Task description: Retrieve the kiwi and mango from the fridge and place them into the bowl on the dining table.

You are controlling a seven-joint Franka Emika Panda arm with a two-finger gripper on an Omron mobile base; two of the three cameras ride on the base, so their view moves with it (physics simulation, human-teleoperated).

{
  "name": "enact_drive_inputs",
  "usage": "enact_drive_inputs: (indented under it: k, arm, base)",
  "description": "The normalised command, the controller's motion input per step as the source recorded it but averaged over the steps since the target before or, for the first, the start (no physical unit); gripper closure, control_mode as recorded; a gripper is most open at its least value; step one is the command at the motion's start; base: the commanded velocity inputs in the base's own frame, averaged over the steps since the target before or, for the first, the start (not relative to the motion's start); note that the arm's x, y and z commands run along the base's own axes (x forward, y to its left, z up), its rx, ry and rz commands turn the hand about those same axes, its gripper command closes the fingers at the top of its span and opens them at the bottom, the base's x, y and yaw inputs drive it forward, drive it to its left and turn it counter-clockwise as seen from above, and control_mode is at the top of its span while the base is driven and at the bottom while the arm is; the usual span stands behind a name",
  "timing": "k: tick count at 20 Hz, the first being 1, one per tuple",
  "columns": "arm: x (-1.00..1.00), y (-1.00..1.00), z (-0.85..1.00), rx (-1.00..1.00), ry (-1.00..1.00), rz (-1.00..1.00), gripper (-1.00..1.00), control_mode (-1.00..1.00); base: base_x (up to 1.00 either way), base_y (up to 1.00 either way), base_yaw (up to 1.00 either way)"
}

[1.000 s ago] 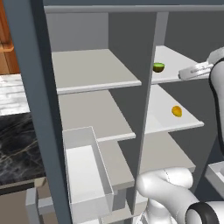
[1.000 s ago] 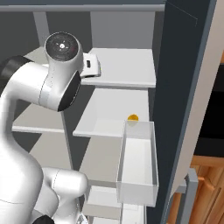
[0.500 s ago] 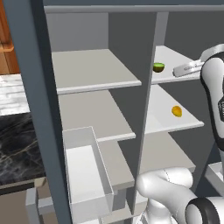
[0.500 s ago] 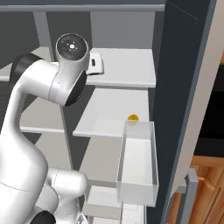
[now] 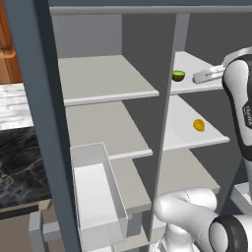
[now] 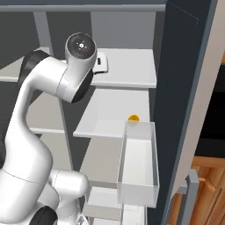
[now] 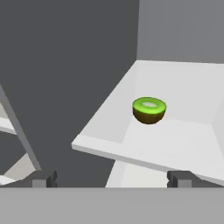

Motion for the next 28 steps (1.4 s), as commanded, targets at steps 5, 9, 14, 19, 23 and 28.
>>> enact_drive_inputs:
  k: [5, 9, 14, 19, 23, 28]
  arm:
    - [0.12, -0.01, -0.11, 0.00, 0.00, 0.01, -1.00, -1.00]
    - [0.29, 0.00, -0.23, 0.00, 0.00, 0.02, -1.00, -1.00]
    - [0.30, 0.00, -0.13, 0.00, 0.00, 0.02, -1.00, -1.00]
    - [0.32, 0.00, -0.03, 0.00, 0.00, 0.01, -1.00, -1.00]
    - [0.28, -0.01, 0.00, 0.00, 0.00, 0.00, -1.00, -1.00]
    - [0.29, 0.00, 0.00, 0.00, 0.00, 0.00, -1.00, -1.00]
  base:
    - [0.00, 0.00, 0.00]
    - [0.00, 0.00, 0.00]
    - [0.00, 0.00, 0.00]
    - [0.00, 0.00, 0.00]
    - [0.00, 0.00, 0.00]
    - [0.00, 0.00, 0.00]
